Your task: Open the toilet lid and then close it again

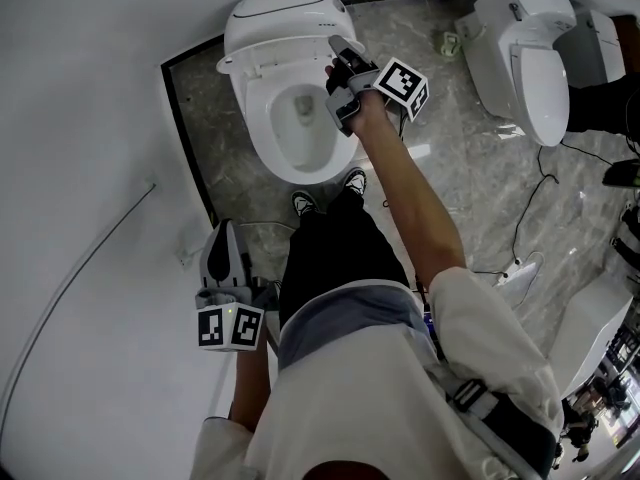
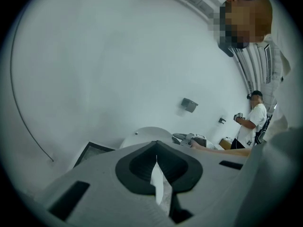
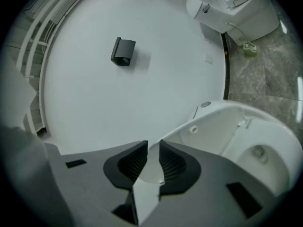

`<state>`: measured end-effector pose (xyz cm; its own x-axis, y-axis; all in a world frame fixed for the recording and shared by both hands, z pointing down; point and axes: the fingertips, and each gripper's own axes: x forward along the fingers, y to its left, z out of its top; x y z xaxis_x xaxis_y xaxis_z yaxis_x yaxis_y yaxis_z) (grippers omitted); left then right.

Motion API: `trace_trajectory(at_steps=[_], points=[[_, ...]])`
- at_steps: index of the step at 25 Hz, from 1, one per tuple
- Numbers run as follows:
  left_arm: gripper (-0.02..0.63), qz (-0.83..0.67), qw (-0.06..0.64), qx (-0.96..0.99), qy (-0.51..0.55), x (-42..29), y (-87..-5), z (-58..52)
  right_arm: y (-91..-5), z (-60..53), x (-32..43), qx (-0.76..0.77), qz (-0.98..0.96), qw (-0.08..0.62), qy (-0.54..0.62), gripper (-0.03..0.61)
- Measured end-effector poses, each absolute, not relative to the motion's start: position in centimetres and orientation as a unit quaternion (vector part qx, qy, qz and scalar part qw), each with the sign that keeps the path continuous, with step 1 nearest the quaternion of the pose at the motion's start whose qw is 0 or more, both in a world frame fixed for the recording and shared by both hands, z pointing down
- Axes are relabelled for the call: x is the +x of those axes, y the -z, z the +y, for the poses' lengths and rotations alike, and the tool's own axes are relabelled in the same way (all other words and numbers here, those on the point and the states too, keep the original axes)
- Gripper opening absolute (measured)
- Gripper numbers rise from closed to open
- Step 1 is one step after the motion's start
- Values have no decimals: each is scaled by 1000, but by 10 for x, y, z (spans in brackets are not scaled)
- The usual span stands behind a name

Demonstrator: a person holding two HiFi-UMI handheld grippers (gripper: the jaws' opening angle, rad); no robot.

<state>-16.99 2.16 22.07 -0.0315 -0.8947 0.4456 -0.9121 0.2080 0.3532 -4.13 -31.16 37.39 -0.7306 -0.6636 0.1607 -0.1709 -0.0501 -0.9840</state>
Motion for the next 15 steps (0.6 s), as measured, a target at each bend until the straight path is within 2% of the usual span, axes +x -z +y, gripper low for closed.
trace_trajectory(at_steps=[10,15], points=[[8,-729,291,619,-8,-174,-232,44,-363,-322,-47,-294,685,199,636,54],[8,-732,292,615,-8,-175,-234,39,-362,-340,-49,-296,715,169,610,52]])
